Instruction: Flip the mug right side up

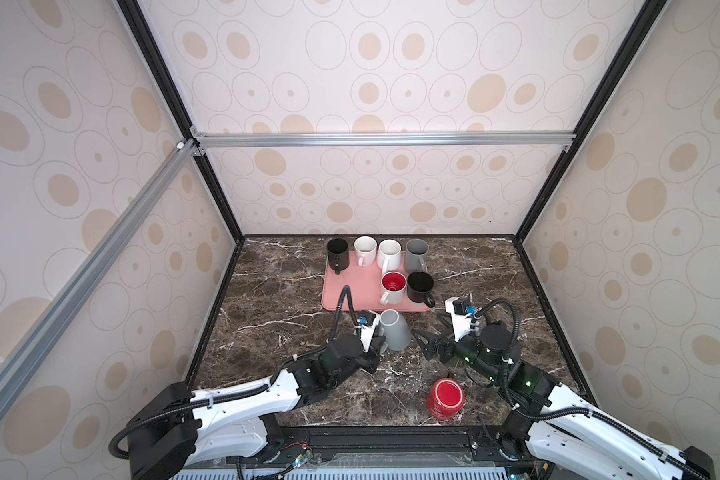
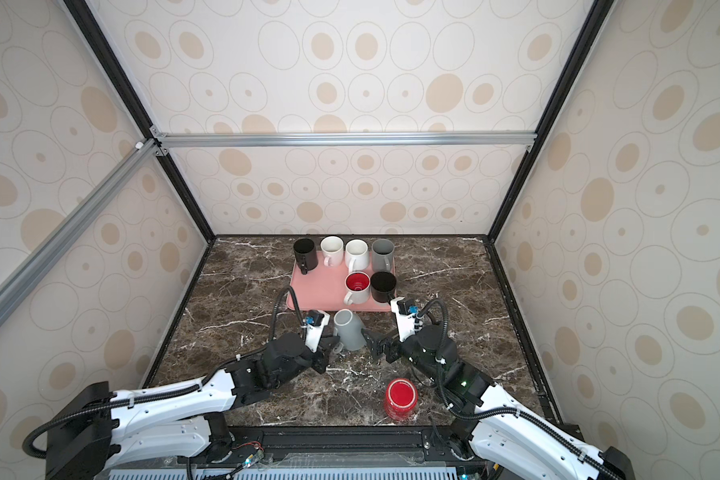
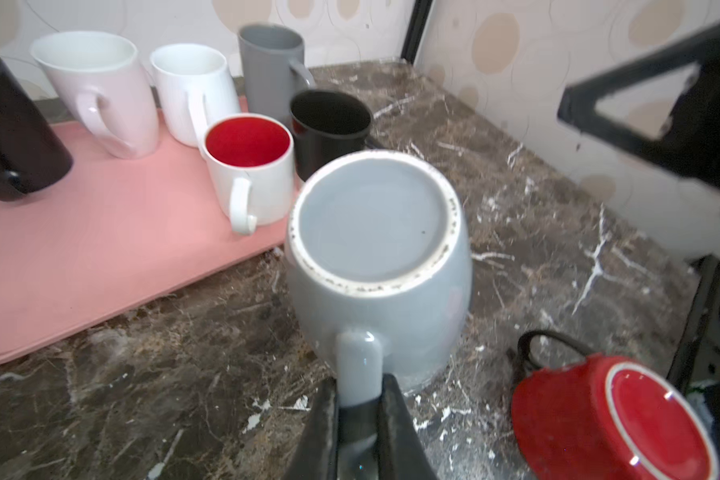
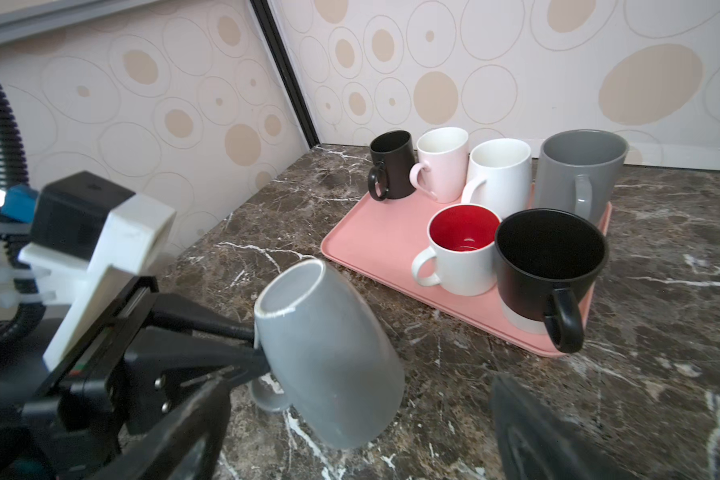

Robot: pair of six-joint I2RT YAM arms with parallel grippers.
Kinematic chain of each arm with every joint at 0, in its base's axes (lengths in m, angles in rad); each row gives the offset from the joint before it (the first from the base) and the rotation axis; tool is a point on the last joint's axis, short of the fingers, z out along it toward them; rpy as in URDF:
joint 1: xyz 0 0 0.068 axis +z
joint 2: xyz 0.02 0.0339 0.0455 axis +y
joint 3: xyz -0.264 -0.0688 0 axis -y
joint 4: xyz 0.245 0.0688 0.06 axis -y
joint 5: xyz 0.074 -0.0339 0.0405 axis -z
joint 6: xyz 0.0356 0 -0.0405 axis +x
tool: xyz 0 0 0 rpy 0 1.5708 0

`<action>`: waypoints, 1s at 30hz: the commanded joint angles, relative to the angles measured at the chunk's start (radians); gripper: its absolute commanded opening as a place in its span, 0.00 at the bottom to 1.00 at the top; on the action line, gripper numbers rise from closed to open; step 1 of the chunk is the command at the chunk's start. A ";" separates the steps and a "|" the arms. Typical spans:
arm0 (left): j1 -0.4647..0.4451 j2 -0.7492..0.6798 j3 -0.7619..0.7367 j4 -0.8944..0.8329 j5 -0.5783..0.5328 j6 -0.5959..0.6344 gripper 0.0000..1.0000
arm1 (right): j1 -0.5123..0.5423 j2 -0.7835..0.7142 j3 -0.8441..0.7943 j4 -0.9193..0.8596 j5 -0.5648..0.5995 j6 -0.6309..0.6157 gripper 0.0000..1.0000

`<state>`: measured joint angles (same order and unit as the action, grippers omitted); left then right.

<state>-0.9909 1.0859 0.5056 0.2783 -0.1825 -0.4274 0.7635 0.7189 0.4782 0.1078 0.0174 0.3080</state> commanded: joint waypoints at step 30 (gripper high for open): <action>0.169 -0.209 0.037 0.887 0.188 -0.088 0.00 | -0.004 0.360 0.123 0.809 -0.450 0.325 0.95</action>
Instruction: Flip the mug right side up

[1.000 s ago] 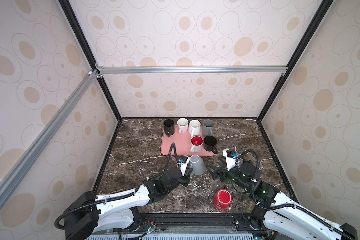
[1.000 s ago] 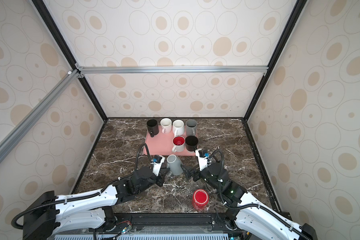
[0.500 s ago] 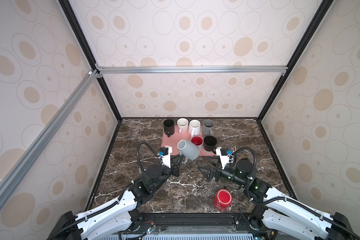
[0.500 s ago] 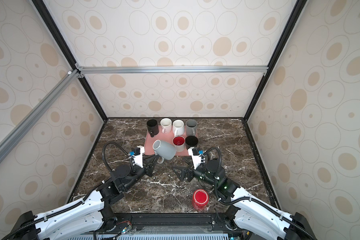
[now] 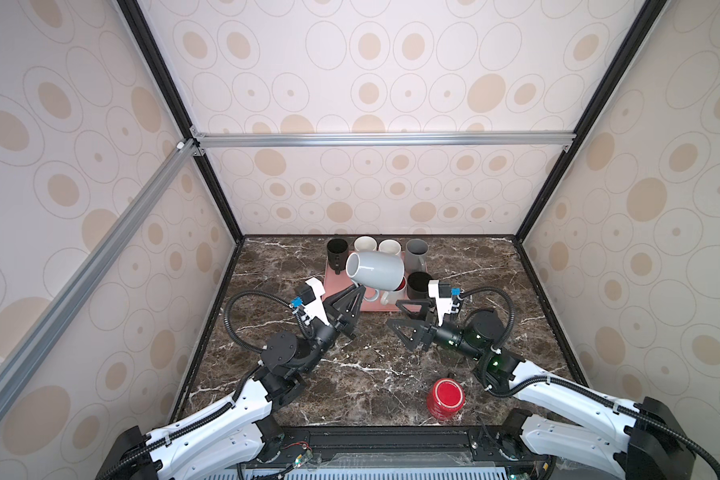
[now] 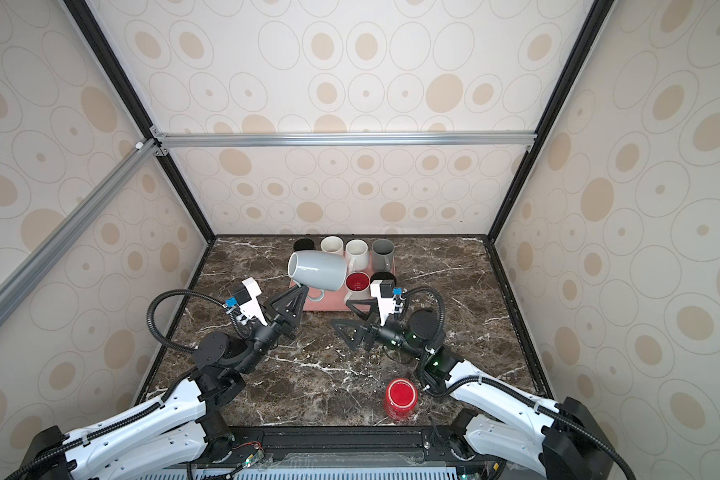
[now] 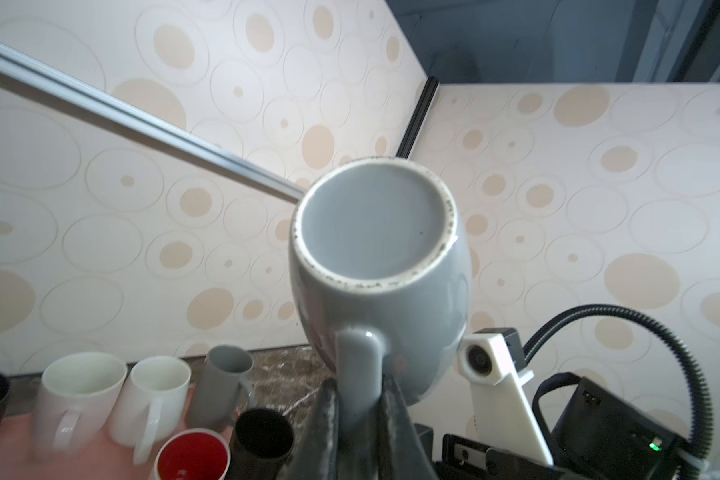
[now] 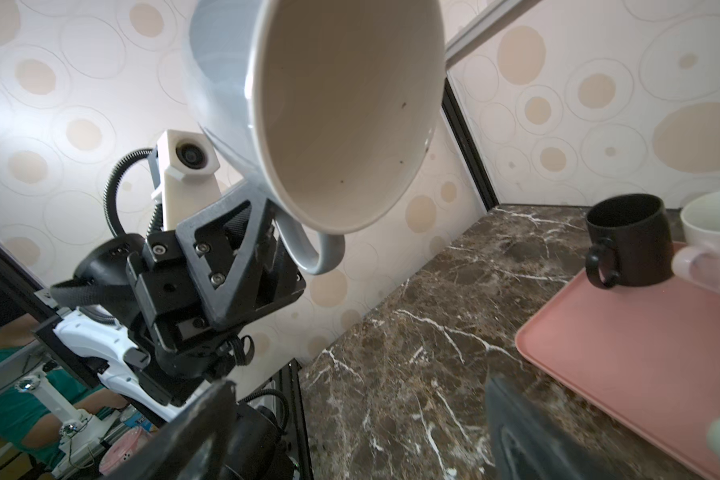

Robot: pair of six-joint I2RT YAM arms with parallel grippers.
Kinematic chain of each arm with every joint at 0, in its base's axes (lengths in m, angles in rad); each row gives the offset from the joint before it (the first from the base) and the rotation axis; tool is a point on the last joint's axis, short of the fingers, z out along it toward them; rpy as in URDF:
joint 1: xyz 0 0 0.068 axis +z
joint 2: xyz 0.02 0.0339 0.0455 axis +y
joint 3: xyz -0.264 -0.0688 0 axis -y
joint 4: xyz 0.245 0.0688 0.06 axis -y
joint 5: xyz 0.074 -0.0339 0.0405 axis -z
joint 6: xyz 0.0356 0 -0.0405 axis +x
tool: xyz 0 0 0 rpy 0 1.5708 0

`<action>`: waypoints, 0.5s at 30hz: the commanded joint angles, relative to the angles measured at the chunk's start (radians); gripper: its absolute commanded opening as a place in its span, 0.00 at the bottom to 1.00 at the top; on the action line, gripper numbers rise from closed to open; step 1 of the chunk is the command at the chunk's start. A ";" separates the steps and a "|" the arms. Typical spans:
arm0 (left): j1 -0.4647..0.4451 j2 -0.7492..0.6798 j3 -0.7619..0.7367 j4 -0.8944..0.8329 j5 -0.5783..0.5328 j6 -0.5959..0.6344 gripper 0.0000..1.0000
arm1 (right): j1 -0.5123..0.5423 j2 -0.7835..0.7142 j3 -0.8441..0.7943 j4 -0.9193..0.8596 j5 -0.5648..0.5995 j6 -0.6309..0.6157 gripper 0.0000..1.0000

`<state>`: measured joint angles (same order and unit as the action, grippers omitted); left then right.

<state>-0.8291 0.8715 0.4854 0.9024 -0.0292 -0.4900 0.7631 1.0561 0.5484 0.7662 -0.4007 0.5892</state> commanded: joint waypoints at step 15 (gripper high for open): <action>0.008 0.070 0.079 0.489 0.081 -0.092 0.00 | 0.017 0.195 0.276 0.332 -0.128 0.102 0.89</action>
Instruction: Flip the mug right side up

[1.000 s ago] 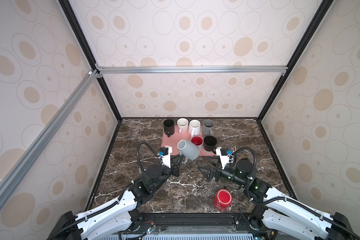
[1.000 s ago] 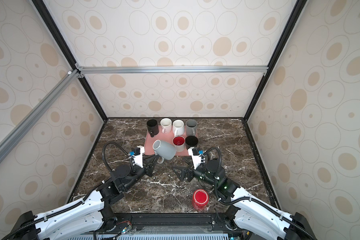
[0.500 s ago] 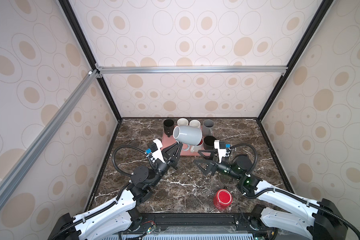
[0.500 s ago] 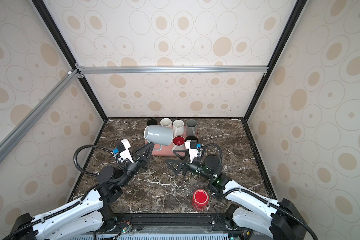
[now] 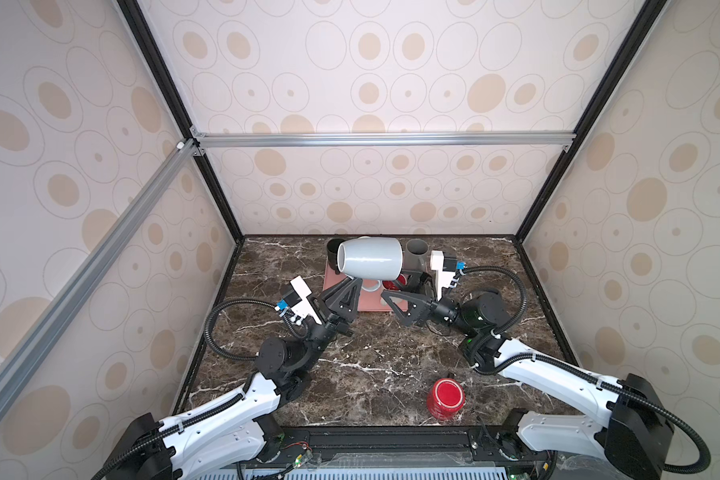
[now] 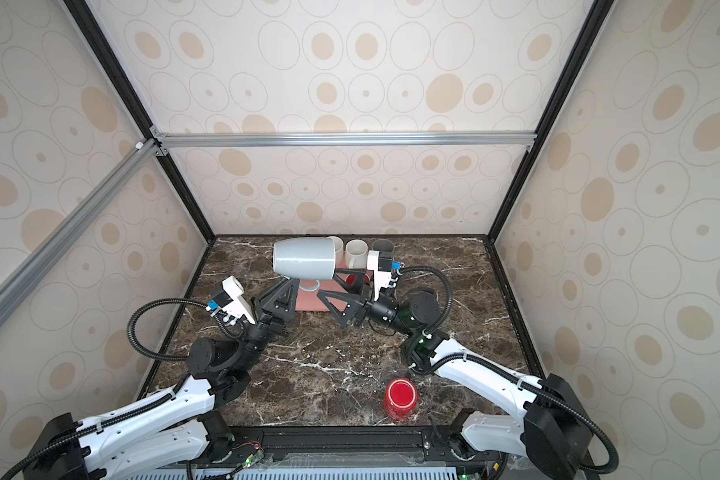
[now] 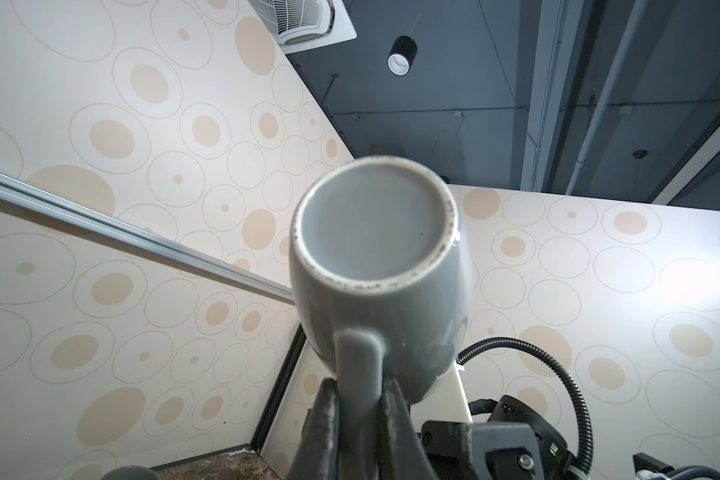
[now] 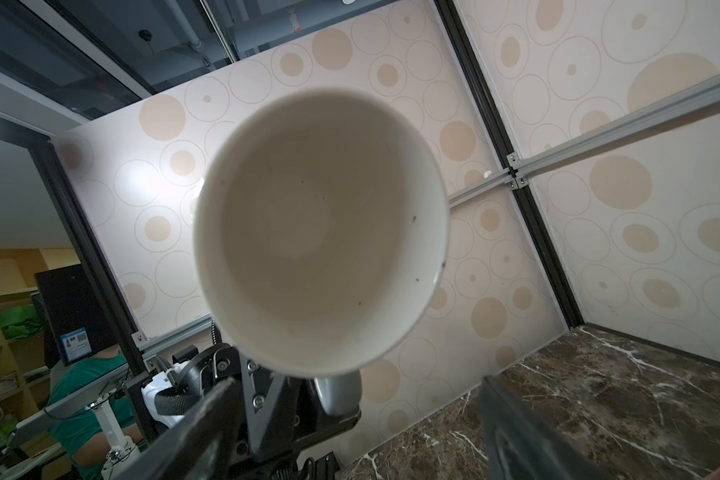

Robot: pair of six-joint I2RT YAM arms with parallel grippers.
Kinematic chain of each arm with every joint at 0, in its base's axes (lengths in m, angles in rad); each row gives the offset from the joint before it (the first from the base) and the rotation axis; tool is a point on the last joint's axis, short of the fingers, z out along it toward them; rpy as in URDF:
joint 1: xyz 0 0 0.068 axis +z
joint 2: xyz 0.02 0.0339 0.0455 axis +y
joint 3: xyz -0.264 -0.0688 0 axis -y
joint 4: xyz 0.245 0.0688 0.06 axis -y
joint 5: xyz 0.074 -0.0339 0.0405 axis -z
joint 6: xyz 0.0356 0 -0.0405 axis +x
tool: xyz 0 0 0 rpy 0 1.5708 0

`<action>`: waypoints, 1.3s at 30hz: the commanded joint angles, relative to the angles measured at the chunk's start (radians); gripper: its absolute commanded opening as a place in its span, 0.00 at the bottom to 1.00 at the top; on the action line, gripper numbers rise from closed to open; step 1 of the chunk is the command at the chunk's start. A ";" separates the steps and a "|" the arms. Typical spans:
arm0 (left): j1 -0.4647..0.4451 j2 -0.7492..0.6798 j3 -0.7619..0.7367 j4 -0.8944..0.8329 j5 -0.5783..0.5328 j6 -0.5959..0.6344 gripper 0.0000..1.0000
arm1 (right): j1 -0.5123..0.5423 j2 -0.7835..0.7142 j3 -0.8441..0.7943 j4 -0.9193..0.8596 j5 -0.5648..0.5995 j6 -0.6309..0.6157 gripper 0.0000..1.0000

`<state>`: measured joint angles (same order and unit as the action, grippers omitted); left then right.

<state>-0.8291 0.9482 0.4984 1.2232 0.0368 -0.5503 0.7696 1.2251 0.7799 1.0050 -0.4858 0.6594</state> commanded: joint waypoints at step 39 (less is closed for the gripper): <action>0.021 -0.307 -0.086 -0.394 -0.275 -0.014 1.00 | 0.054 0.014 0.337 -1.010 0.392 -0.338 0.00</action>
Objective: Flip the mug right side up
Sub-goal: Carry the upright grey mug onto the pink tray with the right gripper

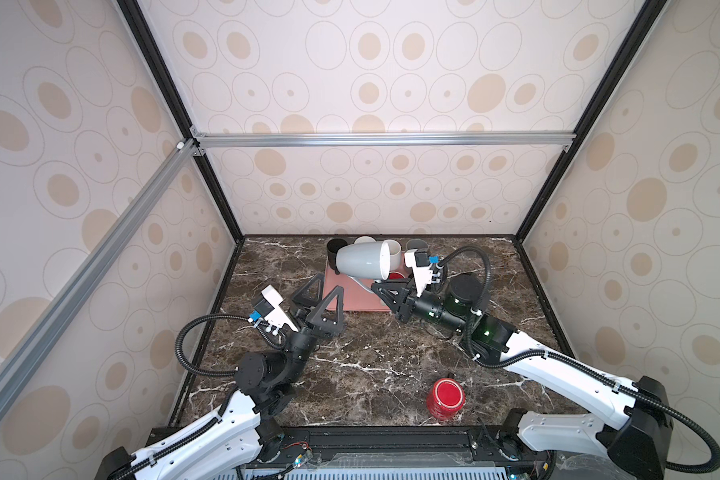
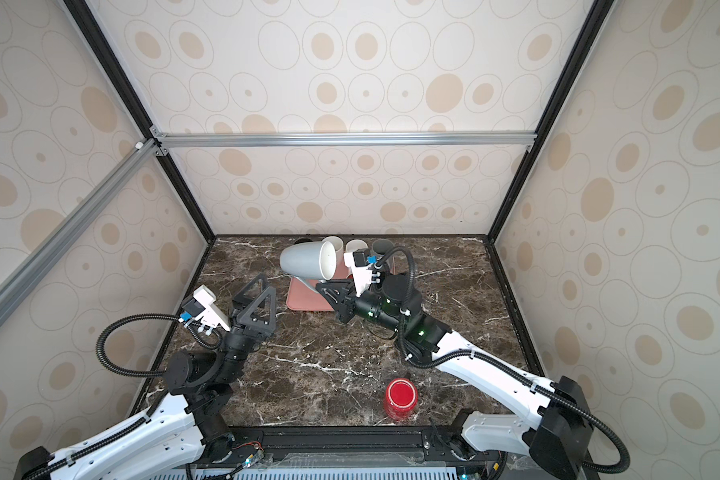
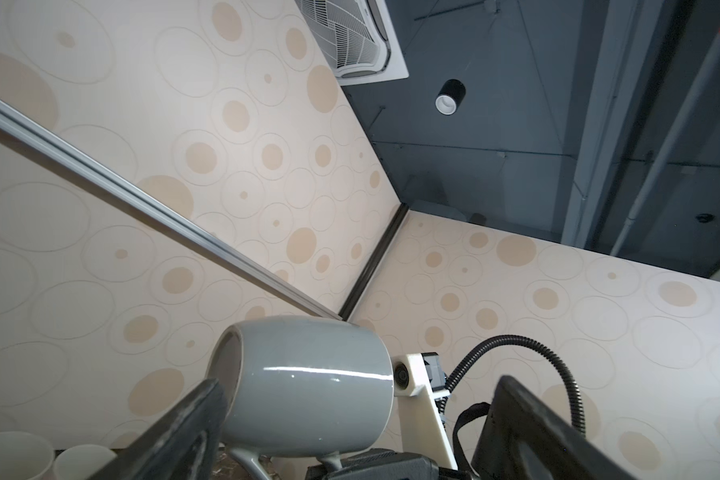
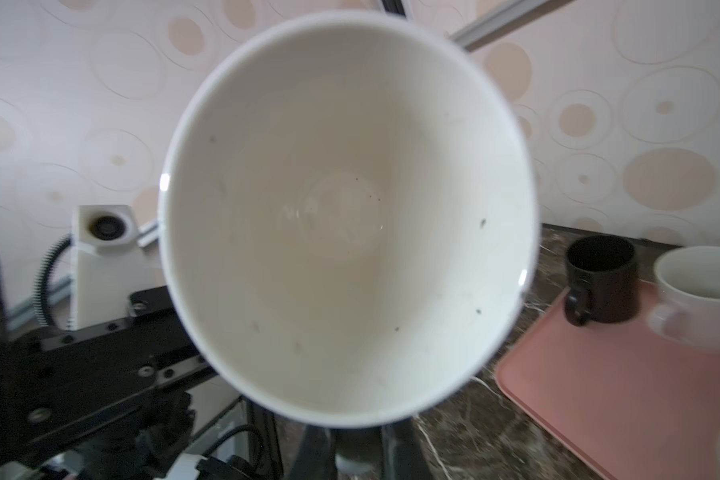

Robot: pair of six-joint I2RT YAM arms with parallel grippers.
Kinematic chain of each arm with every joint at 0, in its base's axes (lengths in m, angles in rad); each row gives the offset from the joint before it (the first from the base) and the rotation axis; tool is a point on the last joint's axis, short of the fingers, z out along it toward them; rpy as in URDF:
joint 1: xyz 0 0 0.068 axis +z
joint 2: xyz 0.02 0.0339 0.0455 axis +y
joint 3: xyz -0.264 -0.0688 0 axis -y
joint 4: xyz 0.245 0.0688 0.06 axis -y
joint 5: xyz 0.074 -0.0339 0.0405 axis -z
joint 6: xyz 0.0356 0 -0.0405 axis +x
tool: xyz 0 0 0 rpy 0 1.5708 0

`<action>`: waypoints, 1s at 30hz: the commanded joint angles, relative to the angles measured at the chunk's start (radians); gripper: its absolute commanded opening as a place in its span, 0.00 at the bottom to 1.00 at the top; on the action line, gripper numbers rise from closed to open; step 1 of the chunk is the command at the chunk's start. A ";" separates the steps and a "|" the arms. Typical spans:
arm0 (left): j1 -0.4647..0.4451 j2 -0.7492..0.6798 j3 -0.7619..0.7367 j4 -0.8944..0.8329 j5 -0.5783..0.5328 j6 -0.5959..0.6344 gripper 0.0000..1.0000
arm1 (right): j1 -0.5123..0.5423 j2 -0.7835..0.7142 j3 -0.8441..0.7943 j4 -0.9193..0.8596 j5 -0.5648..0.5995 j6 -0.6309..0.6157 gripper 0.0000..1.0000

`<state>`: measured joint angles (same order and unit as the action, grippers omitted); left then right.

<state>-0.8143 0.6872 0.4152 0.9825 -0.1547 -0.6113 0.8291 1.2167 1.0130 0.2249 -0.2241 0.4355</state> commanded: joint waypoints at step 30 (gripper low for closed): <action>0.006 -0.281 -0.081 -0.418 -0.196 0.071 0.99 | -0.033 0.917 0.932 -1.079 0.509 -0.332 0.00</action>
<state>-0.8139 0.4210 0.3389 0.5663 -0.3374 -0.5591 0.8036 2.1227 1.9011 -0.8379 0.2340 0.1215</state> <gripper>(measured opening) 0.994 0.124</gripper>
